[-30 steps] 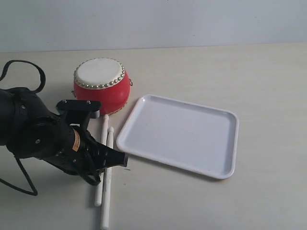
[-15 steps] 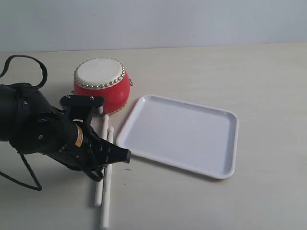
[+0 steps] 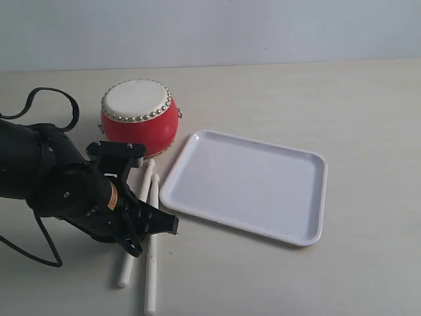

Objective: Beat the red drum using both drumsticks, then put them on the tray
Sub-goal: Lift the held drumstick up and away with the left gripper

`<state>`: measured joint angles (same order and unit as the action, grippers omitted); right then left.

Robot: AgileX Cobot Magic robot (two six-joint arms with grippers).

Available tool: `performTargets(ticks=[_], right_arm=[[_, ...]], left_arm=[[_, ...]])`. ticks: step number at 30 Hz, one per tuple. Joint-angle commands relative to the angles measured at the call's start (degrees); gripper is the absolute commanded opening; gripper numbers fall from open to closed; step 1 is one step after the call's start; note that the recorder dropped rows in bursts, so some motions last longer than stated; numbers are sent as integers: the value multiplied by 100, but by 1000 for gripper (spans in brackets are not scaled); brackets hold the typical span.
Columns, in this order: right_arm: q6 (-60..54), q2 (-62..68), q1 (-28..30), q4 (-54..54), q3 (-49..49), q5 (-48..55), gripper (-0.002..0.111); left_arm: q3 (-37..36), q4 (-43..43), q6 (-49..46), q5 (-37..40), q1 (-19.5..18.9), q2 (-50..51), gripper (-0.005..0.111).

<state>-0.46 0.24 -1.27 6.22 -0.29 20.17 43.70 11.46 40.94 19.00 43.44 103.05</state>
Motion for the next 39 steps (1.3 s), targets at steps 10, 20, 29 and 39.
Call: performTargets(ticks=[10, 20, 29, 39], right_arm=[[1, -24, -9, -7, 29, -52, 0], [1, -24, -9, -7, 29, -52, 0], [1, -24, -9, -7, 29, -52, 0], [1, -24, -9, -7, 29, -52, 0]], left_arm=[[22, 123, -33, -26, -3, 30, 0], [22, 447, -33, 116, -14, -253, 0], [22, 624, -320, 510, -14, -1193, 0], [22, 818, -645, 568, -14, -2458, 0]])
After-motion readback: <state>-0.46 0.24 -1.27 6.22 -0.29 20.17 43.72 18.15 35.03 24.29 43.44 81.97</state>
